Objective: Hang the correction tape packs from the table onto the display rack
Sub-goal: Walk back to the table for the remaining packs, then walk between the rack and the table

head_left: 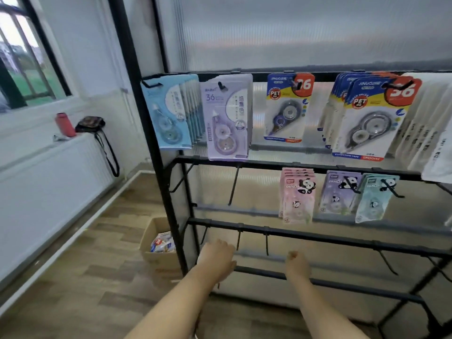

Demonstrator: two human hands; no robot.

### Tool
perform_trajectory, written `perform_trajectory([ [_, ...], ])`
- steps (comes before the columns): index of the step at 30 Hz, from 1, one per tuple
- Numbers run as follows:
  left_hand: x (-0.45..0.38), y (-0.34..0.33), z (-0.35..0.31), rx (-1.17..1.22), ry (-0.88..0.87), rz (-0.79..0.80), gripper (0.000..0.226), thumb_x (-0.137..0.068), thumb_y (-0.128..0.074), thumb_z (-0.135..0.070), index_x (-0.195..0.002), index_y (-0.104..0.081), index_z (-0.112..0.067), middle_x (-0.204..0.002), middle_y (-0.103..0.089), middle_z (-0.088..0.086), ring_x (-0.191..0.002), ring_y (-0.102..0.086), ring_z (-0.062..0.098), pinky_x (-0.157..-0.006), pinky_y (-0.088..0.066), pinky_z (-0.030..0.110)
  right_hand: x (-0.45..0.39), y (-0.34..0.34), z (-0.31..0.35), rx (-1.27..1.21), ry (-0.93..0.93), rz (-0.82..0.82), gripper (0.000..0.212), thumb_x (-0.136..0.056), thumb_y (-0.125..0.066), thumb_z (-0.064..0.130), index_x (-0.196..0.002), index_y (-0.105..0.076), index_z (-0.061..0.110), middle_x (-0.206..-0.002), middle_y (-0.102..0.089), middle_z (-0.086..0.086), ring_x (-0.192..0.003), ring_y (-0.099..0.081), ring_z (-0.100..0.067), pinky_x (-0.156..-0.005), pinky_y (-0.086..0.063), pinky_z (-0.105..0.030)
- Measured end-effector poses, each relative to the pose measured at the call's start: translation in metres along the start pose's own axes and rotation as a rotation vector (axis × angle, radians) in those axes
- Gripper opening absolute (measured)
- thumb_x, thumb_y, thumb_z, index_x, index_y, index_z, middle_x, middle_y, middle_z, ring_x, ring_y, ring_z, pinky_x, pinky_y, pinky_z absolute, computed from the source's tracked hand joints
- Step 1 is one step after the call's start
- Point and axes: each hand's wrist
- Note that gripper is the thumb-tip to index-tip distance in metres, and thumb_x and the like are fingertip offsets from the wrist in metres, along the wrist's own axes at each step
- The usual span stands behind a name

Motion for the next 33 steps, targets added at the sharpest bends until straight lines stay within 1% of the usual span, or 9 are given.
perform_trajectory([
  [3,0.048,-0.006,0.037,-0.037,0.043,-0.003,0.037,-0.099,-0.039,-0.030,-0.130,-0.049,-0.012,-0.130,-0.053,0.010,-0.121,-0.048,0.027,-0.097,-0.040,0.041,0.062,-0.041,0.018,0.229,0.192,0.219,0.025,-0.101,-0.038,0.016,-0.115,-0.057,0.007,-0.099,-0.058,-0.005,-0.090,-0.055,-0.017,-0.076,-0.045,-0.027],
  [5,0.082,-0.008,0.071,-0.108,0.113,0.004,0.037,-0.098,-0.040,-0.023,-0.131,-0.050,-0.009,-0.133,-0.052,0.013,-0.125,-0.046,0.031,-0.098,-0.039,0.042,0.109,-0.077,0.045,0.401,0.381,0.315,0.022,-0.101,-0.039,0.018,-0.113,-0.056,0.012,-0.107,-0.060,-0.004,-0.098,-0.058,-0.017,-0.080,-0.045,-0.025],
  [8,0.144,-0.007,0.137,-0.107,0.247,-0.028,0.037,-0.097,-0.042,-0.019,-0.132,-0.049,-0.009,-0.133,-0.052,0.013,-0.123,-0.048,0.028,-0.091,-0.037,0.034,0.183,-0.140,0.102,0.555,0.629,0.387,0.020,-0.096,-0.039,0.014,-0.107,-0.056,0.019,-0.113,-0.060,-0.005,-0.102,-0.057,-0.022,-0.086,-0.050,-0.034],
  [12,0.251,0.006,0.241,-0.140,0.448,-0.004,0.040,-0.099,-0.040,-0.029,-0.133,-0.044,-0.009,-0.137,-0.047,0.013,-0.127,-0.042,0.029,-0.098,-0.036,0.038,0.302,-0.206,0.196,0.792,1.012,0.415,0.027,-0.093,-0.045,0.009,-0.118,-0.055,0.013,-0.122,-0.056,-0.010,-0.116,-0.052,-0.029,-0.094,-0.044,-0.040],
  [15,0.342,0.007,0.321,-0.099,0.643,-0.012,0.040,-0.100,-0.039,-0.029,-0.133,-0.043,-0.008,-0.135,-0.047,0.014,-0.125,-0.044,0.031,-0.098,-0.038,0.041,0.396,-0.256,0.251,0.816,1.249,0.435,0.033,-0.094,-0.044,0.010,-0.127,-0.047,0.009,-0.131,-0.049,-0.012,-0.123,-0.044,-0.030,-0.097,-0.039,-0.039],
  [19,0.475,-0.010,0.404,0.012,0.968,-0.013,0.042,-0.099,-0.041,-0.029,-0.135,-0.044,-0.008,-0.138,-0.047,0.014,-0.126,-0.045,0.030,-0.101,-0.038,0.040,0.531,-0.329,0.288,0.773,1.478,0.569,0.035,-0.095,-0.042,0.010,-0.130,-0.044,0.008,-0.132,-0.049,-0.012,-0.123,-0.044,-0.029,-0.095,-0.040,-0.038],
  [24,0.641,-0.050,0.459,0.010,1.273,0.033,0.042,-0.099,-0.039,-0.031,-0.135,-0.046,-0.010,-0.139,-0.047,0.013,-0.129,-0.042,0.029,-0.101,-0.035,0.040,0.698,-0.415,0.294,0.746,1.757,0.783,0.040,-0.096,-0.042,0.015,-0.136,-0.041,0.008,-0.137,-0.047,-0.012,-0.125,-0.043,-0.029,-0.098,-0.040,-0.040],
  [29,0.769,-0.100,0.503,0.080,1.473,0.131,0.045,-0.097,-0.043,-0.039,-0.132,-0.045,-0.010,-0.136,-0.048,0.012,-0.126,-0.043,0.028,-0.100,-0.036,0.039,0.824,-0.490,0.284,0.830,1.928,0.946,0.043,-0.097,-0.040,0.016,-0.140,-0.039,0.008,-0.140,-0.043,-0.014,-0.128,-0.041,-0.032,-0.102,-0.037,-0.041],
  [33,0.854,-0.137,0.549,0.155,1.648,0.151,0.045,-0.096,-0.046,-0.036,-0.132,-0.046,-0.010,-0.135,-0.049,0.012,-0.126,-0.044,0.028,-0.099,-0.039,0.039,0.913,-0.556,0.286,0.852,2.031,1.037,0.042,-0.096,-0.043,0.014,-0.137,-0.041,0.008,-0.139,-0.045,-0.014,-0.127,-0.042,-0.031,-0.101,-0.040,-0.041],
])
Point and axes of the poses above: each hand's wrist, its own x-axis away from the middle knuckle, its own y-axis out of the back of the hand, z = x × y
